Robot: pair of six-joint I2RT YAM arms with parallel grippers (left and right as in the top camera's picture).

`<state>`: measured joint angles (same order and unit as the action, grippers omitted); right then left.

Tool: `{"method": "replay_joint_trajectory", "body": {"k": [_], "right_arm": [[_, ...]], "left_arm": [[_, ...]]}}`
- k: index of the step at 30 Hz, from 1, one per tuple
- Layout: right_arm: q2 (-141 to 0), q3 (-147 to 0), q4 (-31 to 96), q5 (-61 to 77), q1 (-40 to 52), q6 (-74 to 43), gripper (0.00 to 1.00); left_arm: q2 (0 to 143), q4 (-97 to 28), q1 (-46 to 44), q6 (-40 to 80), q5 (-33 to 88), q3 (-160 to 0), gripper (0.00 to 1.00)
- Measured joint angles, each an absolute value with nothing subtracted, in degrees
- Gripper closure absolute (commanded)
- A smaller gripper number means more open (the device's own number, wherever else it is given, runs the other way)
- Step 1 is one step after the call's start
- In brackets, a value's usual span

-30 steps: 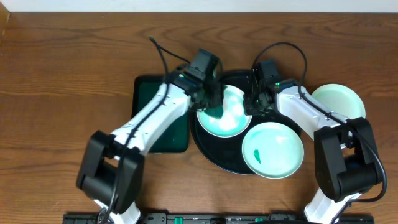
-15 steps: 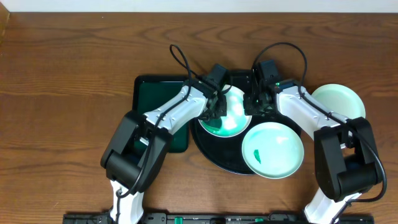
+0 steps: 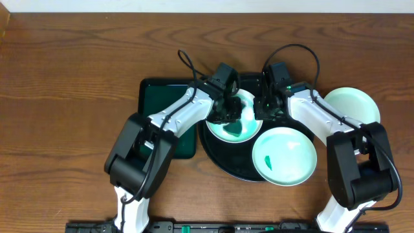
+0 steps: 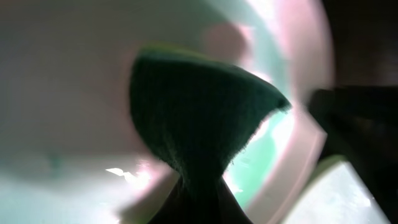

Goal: Clean dirty plates on tray and stack at the side

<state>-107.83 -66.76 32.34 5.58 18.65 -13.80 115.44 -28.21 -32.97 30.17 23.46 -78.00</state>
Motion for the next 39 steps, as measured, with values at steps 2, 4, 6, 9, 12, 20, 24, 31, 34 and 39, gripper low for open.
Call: {"method": "replay_joint_trajectory", "body": {"k": [2, 4, 6, 9, 12, 20, 24, 31, 34, 39], "right_arm": [[-107.83, -66.76, 32.32, 5.63, 18.68, -13.8, 0.99], [-107.83, -66.76, 32.29, 5.65, 18.68, -13.8, 0.99], [-107.83, -66.76, 32.29, 5.67, 18.68, -13.8, 0.99], [-107.83, -66.76, 32.29, 5.69, 18.68, -13.8, 0.99], [-107.83, -66.76, 32.29, 5.76, 18.68, -13.8, 0.99], [-107.83, -66.76, 32.29, 5.82, 18.68, -13.8, 0.99], [-107.83, -66.76, 32.29, 5.85, 18.68, -13.8, 0.99], [-107.83, -66.76, 32.29, 5.91, 18.68, -13.8, 0.99], [-107.83, -66.74, 32.29, 5.93, 18.68, -13.8, 0.99], [-107.83, -66.74, 32.27, 6.0, 18.68, -13.8, 0.99]], "left_arm": [[113.71, -28.08, -33.52, 30.17, 22.72, -78.0, 0.93], [111.15, -28.05, -33.89, 30.15, 20.86, -78.0, 0.93], [108.79, -28.1, -33.89, 30.17, 18.15, -78.0, 0.93], [107.11, -28.25, -33.8, 30.15, 13.39, -78.08, 0.93], [107.18, -28.67, -33.8, 30.15, 8.73, -78.08, 0.93], [107.9, -27.92, -33.8, 28.42, 3.4, -78.08, 0.92], [110.69, -27.49, -33.8, 28.18, 2.68, -78.08, 0.93], [116.22, -25.5, -33.8, 27.83, 2.83, -78.08, 0.92], [116.25, -25.36, -33.67, 27.51, 4.67, -78.11, 0.92], [116.51, -23.16, -32.6, 27.14, 12.86, -78.11, 0.93]]}}
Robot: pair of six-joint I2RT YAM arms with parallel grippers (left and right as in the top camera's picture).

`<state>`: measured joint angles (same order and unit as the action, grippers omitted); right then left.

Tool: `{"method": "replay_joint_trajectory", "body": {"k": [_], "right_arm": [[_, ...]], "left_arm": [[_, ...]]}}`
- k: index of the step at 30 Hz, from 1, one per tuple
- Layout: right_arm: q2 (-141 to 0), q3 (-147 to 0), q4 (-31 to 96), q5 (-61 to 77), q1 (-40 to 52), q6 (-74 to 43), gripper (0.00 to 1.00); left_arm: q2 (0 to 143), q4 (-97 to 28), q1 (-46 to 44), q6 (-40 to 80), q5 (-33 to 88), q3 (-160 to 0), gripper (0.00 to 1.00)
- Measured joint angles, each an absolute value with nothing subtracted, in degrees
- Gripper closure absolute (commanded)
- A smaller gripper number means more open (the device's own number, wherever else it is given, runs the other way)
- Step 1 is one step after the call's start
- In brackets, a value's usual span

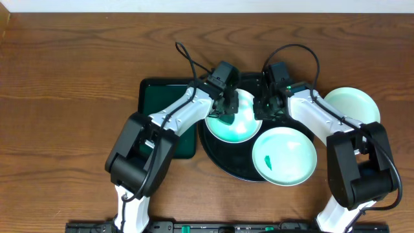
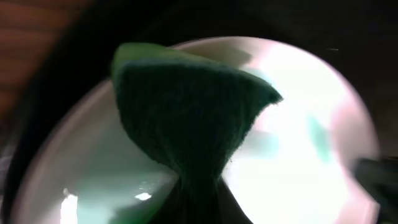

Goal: Clean dirty plates on tray and stack at the side

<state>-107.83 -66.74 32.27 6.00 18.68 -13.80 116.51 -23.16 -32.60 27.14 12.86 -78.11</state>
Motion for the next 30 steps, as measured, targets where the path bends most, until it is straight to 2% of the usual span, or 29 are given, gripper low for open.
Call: {"method": "replay_joint_trajectory", "body": {"k": [5, 11, 22, 30], "right_arm": [[-107.83, -66.74, 32.25, 6.02, 18.68, -13.8, 0.99], [-107.83, -66.74, 32.25, 6.44, 18.68, -13.8, 0.99], [-107.83, -66.72, 32.23, 6.9, 18.68, -13.8, 0.99], [-107.83, -66.72, 32.21, 6.92, 18.68, -13.8, 0.99]], "left_arm": [[117.25, -21.45, -33.04, 27.0, 25.08, -78.11, 0.93], [115.81, -22.48, -33.78, 26.98, 28.51, -78.11, 0.93], [107.57, -33.26, -33.78, 27.0, 11.35, -78.3, 0.92], [107.7, -31.24, -33.76, 29.28, 3.09, -73.25, 0.93]]}}
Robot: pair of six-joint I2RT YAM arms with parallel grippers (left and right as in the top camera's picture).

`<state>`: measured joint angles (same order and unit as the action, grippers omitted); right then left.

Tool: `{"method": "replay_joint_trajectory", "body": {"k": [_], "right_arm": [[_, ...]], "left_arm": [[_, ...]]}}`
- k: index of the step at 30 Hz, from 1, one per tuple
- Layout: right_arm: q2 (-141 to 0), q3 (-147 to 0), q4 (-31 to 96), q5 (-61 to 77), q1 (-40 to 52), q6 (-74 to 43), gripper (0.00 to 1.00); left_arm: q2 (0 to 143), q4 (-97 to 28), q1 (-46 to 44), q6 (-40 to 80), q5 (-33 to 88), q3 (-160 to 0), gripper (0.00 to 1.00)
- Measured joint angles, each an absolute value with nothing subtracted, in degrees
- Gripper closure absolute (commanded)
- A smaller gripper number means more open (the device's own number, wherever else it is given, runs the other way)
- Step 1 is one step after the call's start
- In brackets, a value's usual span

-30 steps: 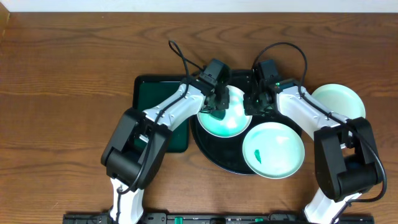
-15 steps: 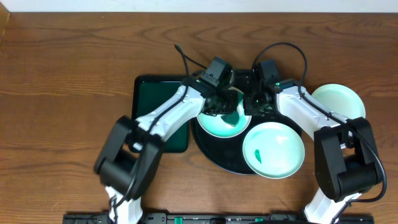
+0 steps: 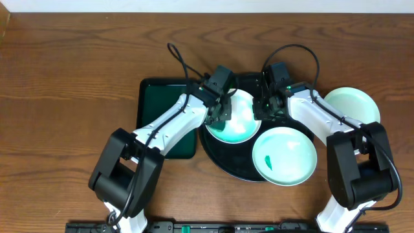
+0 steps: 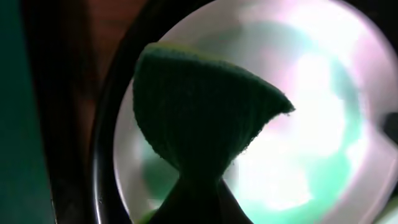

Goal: Clean dirty plates on tray and stack at the side

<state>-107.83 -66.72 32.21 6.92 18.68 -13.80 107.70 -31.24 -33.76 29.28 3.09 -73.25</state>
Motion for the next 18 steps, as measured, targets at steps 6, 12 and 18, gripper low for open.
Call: {"method": "replay_joint_trajectory", "body": {"k": [6, 12, 18], "right_arm": [[-107.83, -66.72, 32.23, 7.09, 18.68, -13.8, 0.99], [-107.83, -66.72, 32.23, 7.07, 18.68, -13.8, 0.99], [-107.83, -66.67, 32.25, 6.94, 18.68, -13.8, 0.99]], "left_arm": [[110.45, -28.84, -34.04, 31.55, 2.63, -71.48, 0.93], [111.57, -27.07, -33.41, 32.42, 7.7, -71.48, 0.93], [112.66, -22.0, -32.71, 34.57, 21.61, -71.46, 0.93]]}}
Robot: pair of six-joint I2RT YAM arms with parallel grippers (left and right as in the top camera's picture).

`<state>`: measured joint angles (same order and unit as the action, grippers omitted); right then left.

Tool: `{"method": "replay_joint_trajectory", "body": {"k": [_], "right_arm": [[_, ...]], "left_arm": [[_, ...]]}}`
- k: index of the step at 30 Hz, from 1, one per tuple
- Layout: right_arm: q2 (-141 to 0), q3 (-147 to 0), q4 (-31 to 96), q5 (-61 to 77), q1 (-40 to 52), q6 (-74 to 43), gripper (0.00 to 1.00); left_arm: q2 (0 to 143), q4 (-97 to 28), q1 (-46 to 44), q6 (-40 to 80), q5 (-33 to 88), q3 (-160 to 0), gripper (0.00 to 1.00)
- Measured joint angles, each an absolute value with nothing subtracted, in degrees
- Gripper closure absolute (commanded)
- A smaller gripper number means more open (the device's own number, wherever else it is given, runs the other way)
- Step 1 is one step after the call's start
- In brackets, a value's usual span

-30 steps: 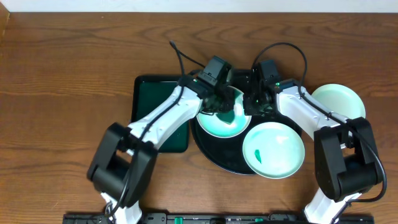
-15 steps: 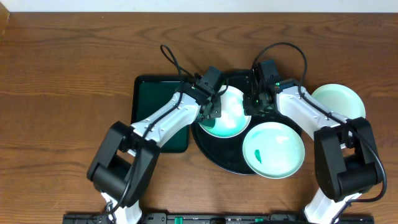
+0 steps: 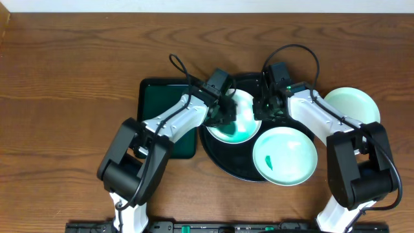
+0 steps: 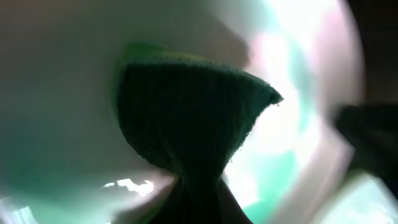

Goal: Clean dirty plates on tray and stack at the side

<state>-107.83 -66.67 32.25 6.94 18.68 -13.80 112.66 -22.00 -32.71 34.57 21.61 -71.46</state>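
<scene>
A pale green plate (image 3: 244, 124) with green smears lies on the round black tray (image 3: 223, 158). My left gripper (image 3: 223, 114) is shut on a dark green sponge (image 4: 193, 118), which it presses into the plate's bowl (image 4: 62, 93). At the plate's right rim my right gripper (image 3: 264, 108) is shut on the edge; in the left wrist view it is a dark shape (image 4: 373, 134). A second plate (image 3: 284, 155) with a green stain rests on the tray's front right. A third plate (image 3: 352, 103) lies on the table at the right.
A dark green rectangular tray (image 3: 158, 116) lies left of the round tray, under my left arm. Both arms' cables loop above the round tray. The brown wooden table (image 3: 65, 97) extends all round.
My left gripper has moved with the sponge from the plate's left rim to its middle, nearer the right rim. The right gripper and the other two plates are where they were.
The sponge was pressed in the plate's middle near the right rim, then on its far left part, then at its left rim, and now it is back in the middle. My right gripper stayed on the plate's right rim throughout.
</scene>
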Motion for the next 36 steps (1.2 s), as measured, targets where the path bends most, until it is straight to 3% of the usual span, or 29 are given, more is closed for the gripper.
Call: {"method": "replay_joint_trajectory", "body": {"k": [9, 19, 26, 36], "right_arm": [[-107.83, -66.67, 32.23, 7.05, 18.68, -13.8, 0.99], [-107.83, -66.67, 32.23, 7.09, 18.68, -13.8, 0.99], [-107.83, -66.67, 32.23, 7.09, 18.68, -13.8, 0.99], [-107.83, -66.67, 32.23, 7.11, 18.68, -13.8, 0.99]], "left_arm": [[111.11, -20.34, -34.2, 37.12, 29.8, -71.48, 0.93], [101.06, -24.27, -33.8, 35.83, 14.28, -72.64, 0.92], [104.31, -25.82, -33.78, 34.26, 6.59, -72.6, 0.92], [112.42, -25.67, -33.87, 34.06, 5.69, -72.64, 0.92]]}}
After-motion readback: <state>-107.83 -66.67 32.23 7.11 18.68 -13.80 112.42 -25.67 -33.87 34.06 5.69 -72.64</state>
